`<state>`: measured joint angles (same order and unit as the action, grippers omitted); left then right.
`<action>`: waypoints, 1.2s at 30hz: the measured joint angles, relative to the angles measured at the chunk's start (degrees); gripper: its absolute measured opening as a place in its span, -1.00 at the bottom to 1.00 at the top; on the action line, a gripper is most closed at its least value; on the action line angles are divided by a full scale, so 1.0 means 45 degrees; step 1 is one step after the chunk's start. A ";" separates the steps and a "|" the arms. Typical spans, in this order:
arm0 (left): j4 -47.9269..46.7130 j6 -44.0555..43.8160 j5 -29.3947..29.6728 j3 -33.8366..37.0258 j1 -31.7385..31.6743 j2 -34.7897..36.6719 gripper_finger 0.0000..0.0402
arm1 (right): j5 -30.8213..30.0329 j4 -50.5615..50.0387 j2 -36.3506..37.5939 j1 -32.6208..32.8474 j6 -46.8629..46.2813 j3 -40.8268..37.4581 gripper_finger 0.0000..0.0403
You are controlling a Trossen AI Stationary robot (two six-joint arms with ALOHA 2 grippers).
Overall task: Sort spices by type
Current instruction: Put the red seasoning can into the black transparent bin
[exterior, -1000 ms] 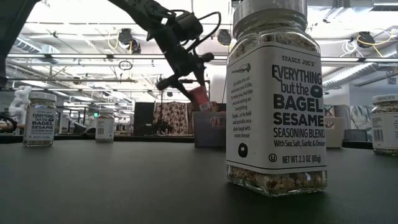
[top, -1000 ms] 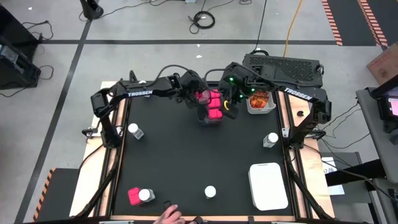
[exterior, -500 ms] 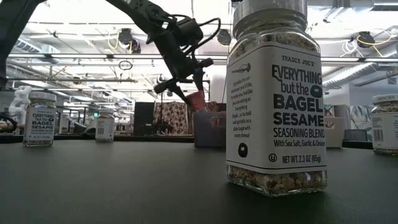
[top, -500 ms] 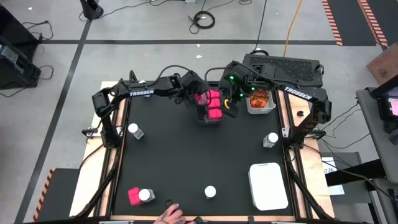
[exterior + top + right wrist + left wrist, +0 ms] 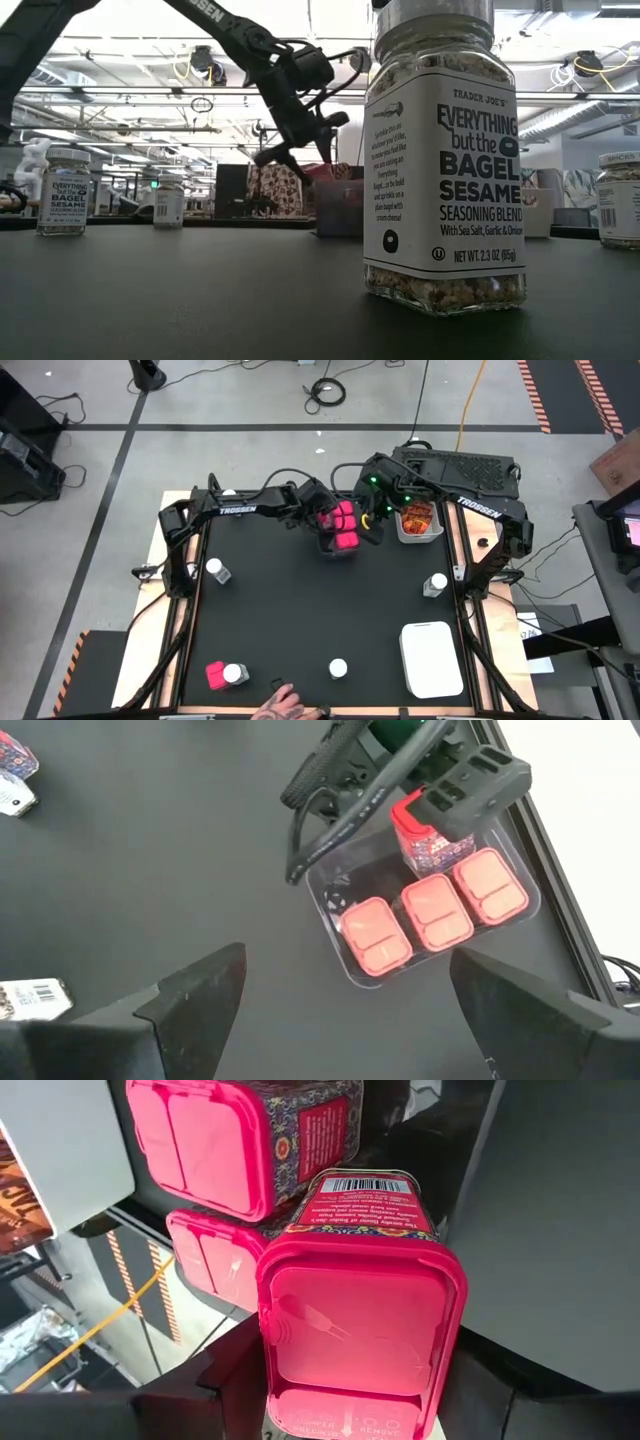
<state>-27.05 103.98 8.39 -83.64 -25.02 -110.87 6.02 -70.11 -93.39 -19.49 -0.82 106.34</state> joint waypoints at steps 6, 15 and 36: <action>0.0853 -0.0783 -0.0511 0.0021 -0.0028 -0.0038 0.45 | 0.0015 0.0000 -0.0004 0.0000 0.0146 0.0000 0.71; 0.0801 -0.1048 -0.0629 0.0087 -0.0010 -0.0057 0.67 | 0.0015 -0.0005 -0.0004 0.0000 0.0291 0.0000 0.71; -0.5574 -1.4539 -0.0410 0.0039 0.1564 0.5893 0.68 | 0.0071 0.0120 -0.0141 0.0318 0.0339 0.0000 0.71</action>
<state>-52.13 38.56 6.55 -83.46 -17.98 -84.35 6.34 -69.57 -94.02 -18.05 0.71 106.34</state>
